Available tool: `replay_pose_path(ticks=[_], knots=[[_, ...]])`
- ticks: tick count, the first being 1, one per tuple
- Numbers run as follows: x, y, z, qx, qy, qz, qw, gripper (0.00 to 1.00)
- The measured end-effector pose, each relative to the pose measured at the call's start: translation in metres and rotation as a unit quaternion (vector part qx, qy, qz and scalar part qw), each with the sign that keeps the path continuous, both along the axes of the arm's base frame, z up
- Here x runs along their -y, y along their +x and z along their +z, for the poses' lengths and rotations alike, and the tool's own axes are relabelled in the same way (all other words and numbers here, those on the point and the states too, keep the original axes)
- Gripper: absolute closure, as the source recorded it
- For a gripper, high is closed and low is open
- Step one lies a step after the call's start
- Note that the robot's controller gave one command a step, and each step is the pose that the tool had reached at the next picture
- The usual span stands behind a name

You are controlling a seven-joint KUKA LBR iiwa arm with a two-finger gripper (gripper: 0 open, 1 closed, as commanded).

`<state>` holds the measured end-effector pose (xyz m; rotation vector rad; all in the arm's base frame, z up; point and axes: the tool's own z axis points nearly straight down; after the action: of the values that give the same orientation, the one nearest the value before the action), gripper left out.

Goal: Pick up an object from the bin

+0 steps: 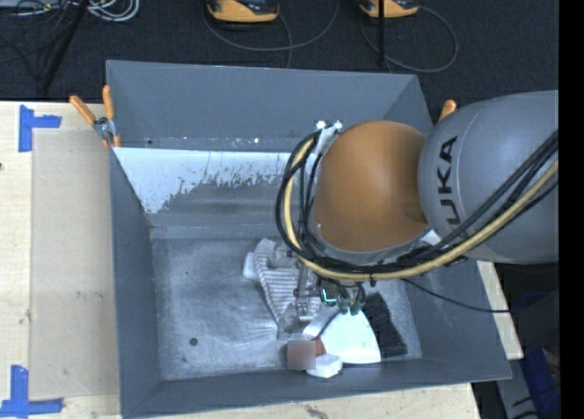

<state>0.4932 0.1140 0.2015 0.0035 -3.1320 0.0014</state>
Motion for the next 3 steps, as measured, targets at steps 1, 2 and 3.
replay_pose_path(ticks=[1, 2, 3], knots=[[0.001, 0.002, 0.004, 0.0037, 0.000, -0.002, 1.0000, 0.00], [0.001, 0.003, 0.002, 0.0049, 0.001, -0.001, 1.0000, 0.00], [0.004, 0.006, -0.037, 0.0020, 0.000, 0.042, 0.9991, 0.00]])
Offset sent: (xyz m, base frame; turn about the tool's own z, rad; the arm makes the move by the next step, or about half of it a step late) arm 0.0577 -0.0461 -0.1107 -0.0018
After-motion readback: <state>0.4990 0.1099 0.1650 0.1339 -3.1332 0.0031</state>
